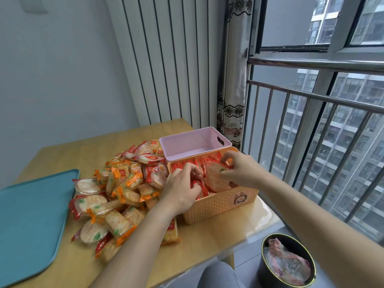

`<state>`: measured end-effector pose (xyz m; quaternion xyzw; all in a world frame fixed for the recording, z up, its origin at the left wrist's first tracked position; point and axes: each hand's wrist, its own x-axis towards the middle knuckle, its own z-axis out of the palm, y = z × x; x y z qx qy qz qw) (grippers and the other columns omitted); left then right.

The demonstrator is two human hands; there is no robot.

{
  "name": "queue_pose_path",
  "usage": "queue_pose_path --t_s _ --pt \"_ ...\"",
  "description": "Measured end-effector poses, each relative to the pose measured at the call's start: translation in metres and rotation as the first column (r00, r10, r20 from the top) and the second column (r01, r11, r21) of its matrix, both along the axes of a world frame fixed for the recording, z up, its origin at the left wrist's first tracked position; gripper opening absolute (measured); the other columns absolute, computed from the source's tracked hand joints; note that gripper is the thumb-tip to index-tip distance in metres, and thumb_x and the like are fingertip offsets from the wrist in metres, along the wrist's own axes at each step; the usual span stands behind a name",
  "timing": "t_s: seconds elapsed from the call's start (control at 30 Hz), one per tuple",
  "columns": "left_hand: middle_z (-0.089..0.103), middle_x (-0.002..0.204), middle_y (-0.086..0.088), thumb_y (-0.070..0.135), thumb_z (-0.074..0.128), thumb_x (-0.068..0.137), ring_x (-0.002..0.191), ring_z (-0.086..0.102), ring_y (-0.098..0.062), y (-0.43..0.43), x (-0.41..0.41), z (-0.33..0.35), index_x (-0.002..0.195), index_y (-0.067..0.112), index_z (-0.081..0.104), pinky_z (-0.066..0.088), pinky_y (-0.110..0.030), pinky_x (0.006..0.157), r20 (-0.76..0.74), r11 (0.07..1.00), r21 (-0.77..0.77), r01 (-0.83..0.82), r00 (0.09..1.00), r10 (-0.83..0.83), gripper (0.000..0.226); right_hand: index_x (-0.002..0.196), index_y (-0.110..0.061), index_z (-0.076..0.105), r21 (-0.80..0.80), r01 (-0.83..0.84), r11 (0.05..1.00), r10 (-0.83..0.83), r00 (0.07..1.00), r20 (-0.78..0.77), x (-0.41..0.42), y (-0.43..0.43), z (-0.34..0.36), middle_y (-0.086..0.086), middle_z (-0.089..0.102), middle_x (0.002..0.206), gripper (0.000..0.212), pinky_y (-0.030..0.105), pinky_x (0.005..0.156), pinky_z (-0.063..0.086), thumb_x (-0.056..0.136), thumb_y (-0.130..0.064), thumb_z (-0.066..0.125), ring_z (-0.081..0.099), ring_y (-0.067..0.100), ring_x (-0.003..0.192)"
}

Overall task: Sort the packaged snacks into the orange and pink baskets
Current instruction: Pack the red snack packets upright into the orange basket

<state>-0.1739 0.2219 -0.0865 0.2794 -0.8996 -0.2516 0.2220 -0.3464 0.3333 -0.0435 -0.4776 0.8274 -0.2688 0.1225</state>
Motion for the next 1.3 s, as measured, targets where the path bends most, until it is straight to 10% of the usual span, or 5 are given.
queue_pose_path --t_s 0.23,0.57,0.9,1.17,1.3 --pt "0.058 0.118 0.017 0.02 0.05 0.095 0.109 0.044 -0.013 0.0 0.0 0.002 0.134 0.051 0.043 0.035 -0.039 0.102 0.068 0.997 -0.071 0.039 0.997 -0.034 0.05 0.099 -0.017 0.066 0.183 -0.1 0.978 0.139 0.966 -0.216 0.036 -0.013 -0.008 -0.002 0.07 0.087 0.032 0.038 0.067 0.06 0.082 -0.045 0.067 0.068 0.021 0.079" --pt "0.057 0.124 0.016 0.026 0.046 0.101 0.115 0.041 -0.009 -0.003 -0.003 -0.004 0.116 0.04 0.072 0.032 -0.038 0.11 0.093 0.995 -0.095 0.023 0.996 -0.014 0.033 0.093 -0.009 0.079 0.18 -0.162 0.97 0.161 0.987 0.019 0.021 -0.012 -0.011 0.014 0.077 0.092 0.024 0.039 0.067 0.056 0.095 -0.022 0.06 0.062 0.019 0.071" --pt "0.068 0.096 0.018 0.004 0.055 0.092 0.095 0.061 -0.001 -0.025 0.07 0.032 0.089 0.027 0.074 0.05 -0.022 0.084 -0.379 0.976 0.009 -0.216 0.903 0.204 0.03 0.075 -0.021 0.067 -0.028 -0.2 0.979 0.192 0.964 -0.185 0.077 -0.054 0.029 -0.002 0.072 0.078 0.017 0.034 0.062 0.055 0.086 -0.023 0.055 0.066 0.022 0.072" --pt "0.069 0.104 0.005 0.0 0.053 0.086 0.102 0.063 -0.022 -0.103 0.19 0.018 0.095 0.031 0.066 0.049 -0.032 0.084 0.075 0.795 0.065 -0.603 0.798 0.599 0.034 0.143 -0.033 0.052 0.427 -0.355 0.832 0.518 0.773 -0.367 0.145 -0.133 0.018 0.004 0.061 0.138 0.049 0.051 0.104 0.046 0.094 -0.029 0.052 0.058 0.031 0.125" --pt "0.068 0.123 0.0 0.02 0.061 0.09 0.113 0.061 -0.026 -0.114 0.207 0.001 0.115 0.03 0.068 0.049 -0.034 0.089 0.281 0.825 0.034 -0.565 0.797 0.534 0.028 0.114 -0.022 0.065 0.556 -0.211 0.804 0.51 0.725 -0.463 0.15 -0.146 0.01 -0.003 0.063 0.095 0.029 0.057 0.113 0.024 0.099 -0.035 0.044 0.059 0.027 0.105"
